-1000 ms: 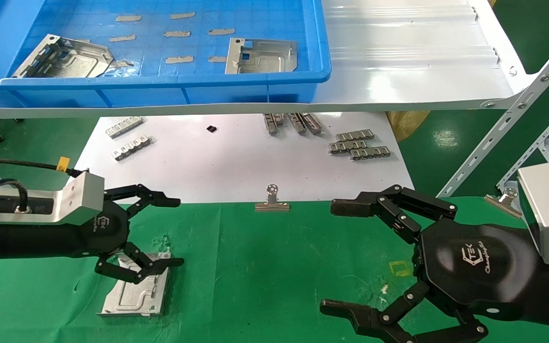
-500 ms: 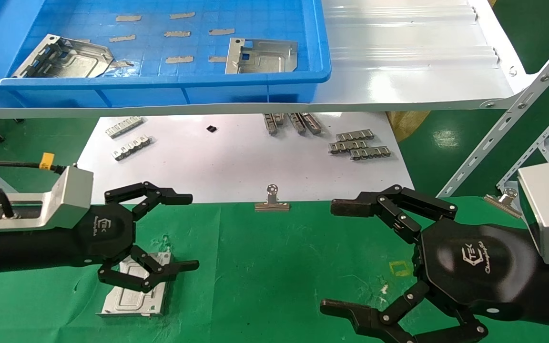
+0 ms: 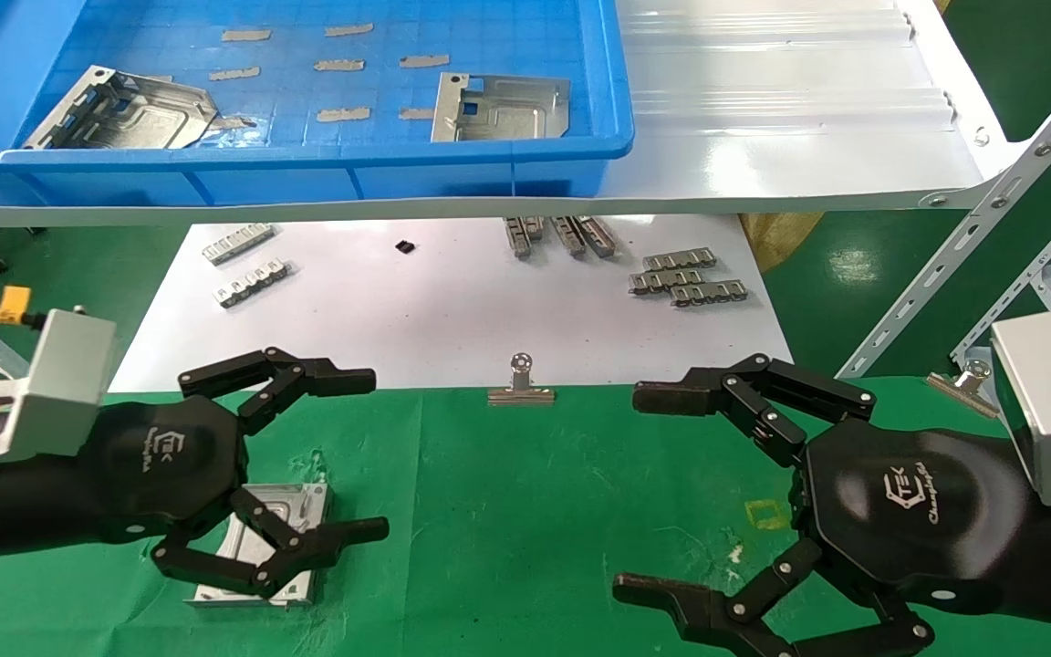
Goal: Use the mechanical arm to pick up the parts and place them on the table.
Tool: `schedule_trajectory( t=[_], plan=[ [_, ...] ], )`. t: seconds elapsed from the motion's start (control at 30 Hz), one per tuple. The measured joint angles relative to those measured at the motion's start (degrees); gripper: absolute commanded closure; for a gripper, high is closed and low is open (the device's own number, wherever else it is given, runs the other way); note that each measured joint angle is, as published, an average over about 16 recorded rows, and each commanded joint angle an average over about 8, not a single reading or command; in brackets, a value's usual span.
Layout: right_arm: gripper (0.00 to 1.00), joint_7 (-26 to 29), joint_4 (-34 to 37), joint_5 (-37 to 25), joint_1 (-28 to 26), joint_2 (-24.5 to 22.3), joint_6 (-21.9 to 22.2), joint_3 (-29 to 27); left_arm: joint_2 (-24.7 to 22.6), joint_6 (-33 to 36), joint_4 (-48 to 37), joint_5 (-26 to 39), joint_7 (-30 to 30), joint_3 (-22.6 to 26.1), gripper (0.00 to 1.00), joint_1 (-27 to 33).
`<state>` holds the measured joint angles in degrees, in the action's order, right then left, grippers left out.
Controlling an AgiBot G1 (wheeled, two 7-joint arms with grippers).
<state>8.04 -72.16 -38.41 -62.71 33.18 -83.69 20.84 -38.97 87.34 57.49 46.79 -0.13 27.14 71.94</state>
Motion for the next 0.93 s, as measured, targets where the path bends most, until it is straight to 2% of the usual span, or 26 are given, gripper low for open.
schedule_trajectory(
  t=[0.53,0.93],
  plan=[
    [0.0,0.0,0.01,0.01,0.0,0.0,0.01,0.0,3.69,-1.52,15.04,-4.64,-9.73,-10.39,0.0,-9.7],
    [0.0,-0.01,0.02,0.02,0.01,-0.01,0.02,0.0,4.44,-1.85,17.96,-5.67,-11.33,-12.45,0.0,-11.62]
  ],
)
